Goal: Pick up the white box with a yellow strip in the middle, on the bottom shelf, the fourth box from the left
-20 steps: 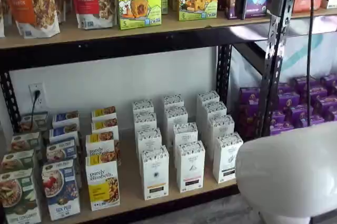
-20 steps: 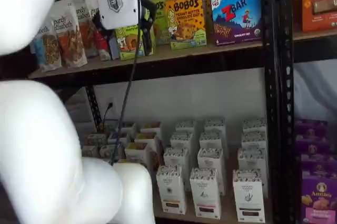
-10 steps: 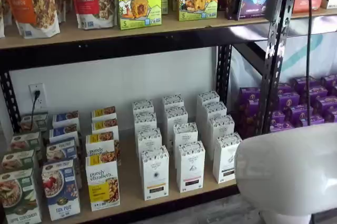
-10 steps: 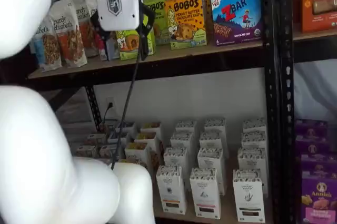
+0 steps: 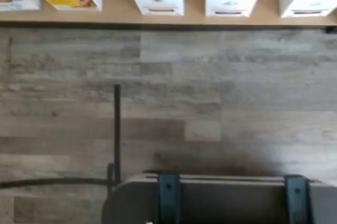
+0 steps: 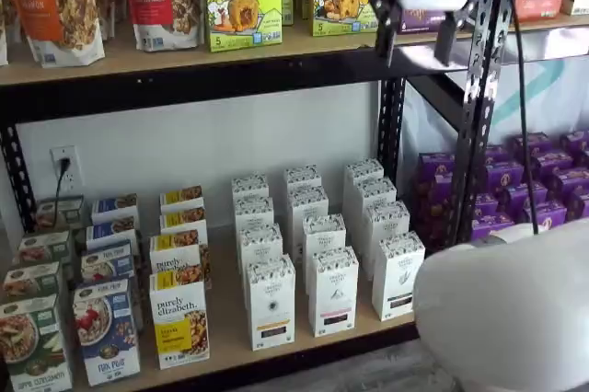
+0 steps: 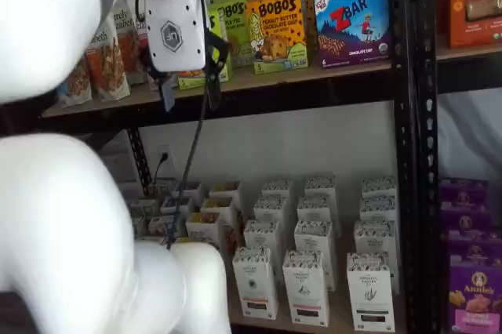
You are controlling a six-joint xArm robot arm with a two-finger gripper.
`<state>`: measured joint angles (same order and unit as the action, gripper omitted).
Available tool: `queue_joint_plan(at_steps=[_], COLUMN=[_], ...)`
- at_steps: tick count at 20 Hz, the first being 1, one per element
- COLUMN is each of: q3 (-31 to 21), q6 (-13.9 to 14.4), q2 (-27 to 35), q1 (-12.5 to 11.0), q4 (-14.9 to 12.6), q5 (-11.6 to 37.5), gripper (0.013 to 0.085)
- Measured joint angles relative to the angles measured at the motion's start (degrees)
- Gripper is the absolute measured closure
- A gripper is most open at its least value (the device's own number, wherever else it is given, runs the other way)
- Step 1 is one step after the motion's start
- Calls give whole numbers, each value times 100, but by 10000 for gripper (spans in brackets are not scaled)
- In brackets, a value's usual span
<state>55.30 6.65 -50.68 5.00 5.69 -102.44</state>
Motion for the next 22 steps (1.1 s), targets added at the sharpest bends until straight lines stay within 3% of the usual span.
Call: queue_joint_plan(at_steps=[5,9,13,19,22], q3=[-451,-778,-1136,-1672,-1738], q6=[390,621,959,1594,1649], q2=[82,238,405,746,953], q1=[482,730,1092,1650,1711], q4=[-264,-236,-403,-804,-723], q5=[628,1157,1791,2832,3001], gripper=[130,130,130,130,130])
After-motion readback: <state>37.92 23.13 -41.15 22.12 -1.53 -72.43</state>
